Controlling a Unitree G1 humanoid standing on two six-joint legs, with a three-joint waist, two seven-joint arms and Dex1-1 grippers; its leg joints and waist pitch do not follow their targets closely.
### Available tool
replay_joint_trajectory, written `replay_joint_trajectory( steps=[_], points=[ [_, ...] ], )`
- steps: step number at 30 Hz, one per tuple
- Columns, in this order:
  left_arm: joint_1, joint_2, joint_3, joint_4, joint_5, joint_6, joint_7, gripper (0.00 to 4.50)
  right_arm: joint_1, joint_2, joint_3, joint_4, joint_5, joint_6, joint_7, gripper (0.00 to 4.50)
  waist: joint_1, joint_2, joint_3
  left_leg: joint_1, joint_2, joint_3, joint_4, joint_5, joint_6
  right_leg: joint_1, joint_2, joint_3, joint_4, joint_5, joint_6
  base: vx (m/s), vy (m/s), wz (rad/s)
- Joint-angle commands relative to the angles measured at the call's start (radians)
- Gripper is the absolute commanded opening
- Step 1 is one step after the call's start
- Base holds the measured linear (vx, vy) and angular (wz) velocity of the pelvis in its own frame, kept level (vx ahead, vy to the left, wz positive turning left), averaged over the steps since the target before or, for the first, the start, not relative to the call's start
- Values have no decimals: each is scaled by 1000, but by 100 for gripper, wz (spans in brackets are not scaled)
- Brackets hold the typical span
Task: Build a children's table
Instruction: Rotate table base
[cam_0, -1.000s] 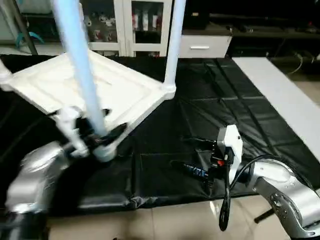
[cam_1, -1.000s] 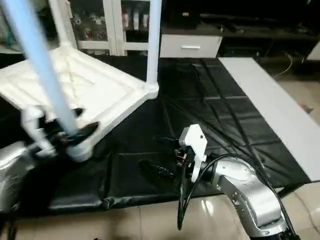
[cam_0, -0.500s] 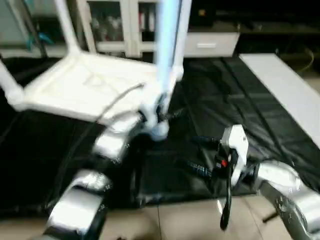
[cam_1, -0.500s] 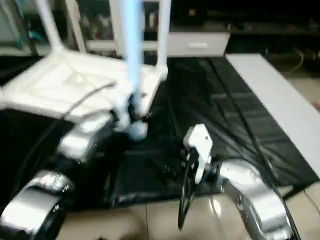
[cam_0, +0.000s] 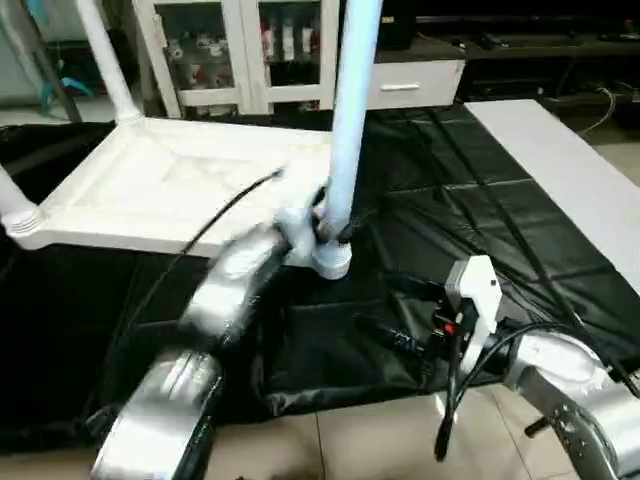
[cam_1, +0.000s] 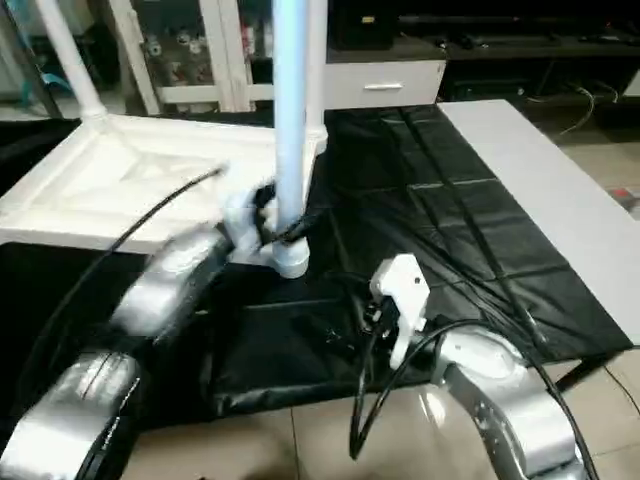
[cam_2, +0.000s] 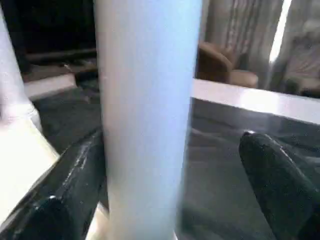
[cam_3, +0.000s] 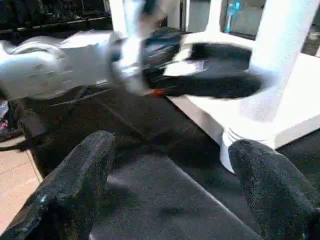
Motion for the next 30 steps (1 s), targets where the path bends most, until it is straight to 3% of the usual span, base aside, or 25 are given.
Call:
replay_joint_trajectory(
  steps=[1, 2, 4, 6, 8, 9, 10, 11, 12, 13, 15, 16, 20, 22, 24, 25, 27, 28, 29, 30],
  points=[
    [66, 44, 5, -150, -46, 63, -40, 444, -3, 9, 7, 0, -20, 0, -26, 404, 3, -8, -56, 6, 52, -16, -74, -133, 64, 43, -72, 37, -71, -42, -280, 0, 0, 0],
    [112, 63, 14, -190, -45, 63, -24, 444, -8, 18, 11, 12, -39, -7, -48, 404, 7, -9, -53, 13, 57, -16, -78, -158, 53, 35, -72, 37, -74, -75, -269, 0, 0, 0],
    [218, 97, 49, -266, -34, 67, 19, 444, -17, 47, 24, 39, -93, -18, -119, 404, 5, -7, -48, 7, 59, -20, -86, -185, 27, 35, -72, 36, -75, -125, -249, 0, 0, 0],
    [235, 99, 60, -273, -18, 74, 44, 444, -19, 55, 27, 44, -106, -16, -139, 404, 0, -5, -43, 16, 51, -15, -88, -240, 0, 23, -63, 37, -87, -204, -214, 0, 0, 0],
    [263, 102, 76, -289, 5, 89, 83, 444, -21, 66, 33, 52, -126, -16, -168, 404, 0, -5, -41, 21, 52, -13, -90, -262, -12, 17, -62, 41, -91, -226, -203, 0, 0, 0],
    [348, 95, 130, -361, 45, 112, 186, 444, -20, 96, 39, 71, -172, -27, -239, 404, -2, -12, -41, 11, 54, -18, -93, -256, -20, 26, -66, 41, -86, -231, -191, 0, 0, 0],
    [358, 93, 137, -370, 48, 111, 197, 444, -20, 99, 39, 73, -176, -29, -247, 404, -5, -22, -41, 3, 54, -21, -95, -233, -17, 30, -71, 40, -84, -232, -179, 0, 0, 0],
    [442, 56, 179, -476, 95, 119, 315, 444, -22, 157, 10, 93, -199, -54, -339, 404, -7, -20, -40, 4, 55, -19, -96, -234, -20, 25, -69, 41, -88, -238, -171, 0, 0, 0],
    [460, 31, 188, -514, 116, 122, 366, 444, -29, 183, -11, 104, -198, -51, -379, 404, -11, -18, -44, 3, 58, -21, -96, -224, -24, 28, -69, 41, -86, -210, -174, 0, 0, 0],
    [460, 31, 188, -514, 116, 122, 366, 444, -29, 183, -11, 104, -198, -51, -379, 404, -13, -25, -41, 4, 56, -19, -96, -222, -22, 24, -65, 40, -88, -189, -175, 0, 0, 0],
    [477, 12, 184, -571, 125, 166, 432, 444, -41, 209, -33, 122, -203, -41, -425, 404, -10, -26, -41, 12, 55, -17, -95, -231, -24, 19, -61, 41, -89, -178, -173, 0, 0, 0],
    [471, -6, 183, -594, 145, 180, 483, 444, -51, 219, -46, 137, -208, -36, -447, 404, -7, -32, -39, 13, 55, -15, -95, -231, -22, 18, -57, 41, -89, -166, -167, 0, 0, 0],
    [442, -10, 170, -594, 215, 209, 561, 444, -67, 235, -64, 150, -203, -37, -464, 404, -4, -34, -42, 6, 49, -18, -94, -183, -22, 27, -58, 40, -83, -108, -140, 0, 0, 0],
    [442, -30, 151, -621, 215, 222, 559, 444, -81, 236, -72, 153, -221, -43, -481, 404, -5, -38, -44, 9, 49, -17, -93, -181, -22, 32, -58, 38, -81, -98, -137, 0, 0, 0],
    [448, -37, 128, -647, 234, 248, 568, 444, -88, 239, -78, 159, -232, -46, -497, 404, -7, -36, -42, 23, 50, -16, -100, -292, -29, 37, -58, 34, -91, -221, -132, 0, 0, 0],
    [449, -37, 123, -650, 237, 248, 571, 444, -88, 240, -80, 160, -231, -46, -500, 404, -11, -34, -39, 36, 47, -15, -104, -379, -21, 38, -50, 27, -101, -318, -133, 0, 0, 0],
    [449, -41, 105, -660, 244, 257, 584, 444, -89, 237, -90, 162, -228, -45, -511, 404, -16, -37, -36, 47, 41, -10, -107, -438, 4, 45, -41, 21, -115, -401, -139, 0, 0, 0],
    [444, -46, 102, -661, 243, 263, 590, 444, -90, 235, -94, 162, -227, -44, -511, 404, -18, -39, -28, 57, 34, -5, -107, -477, 17, 47, -39, 19, -128, -472, -147, 0, 0, 0],
    [440, -50, 98, -660, 246, 269, 597, 444, -90, 233, -97, 161, -227, -43, -511, 404, -9, -51, -25, 0, 15, -19, -110, -442, 69, 90, -61, 3, -137, -510, -129, 42, -12, 21],
    [438, -52, 96, -659, 250, 271, 601, 444, -90, 231, -99, 160, -227, -42, -510, 404, -7, -42, -31, -2, 8, -21, -98, -387, 115, 106, -91, -8, -163, -656, -85, 42, -12, 21]
  ],
)
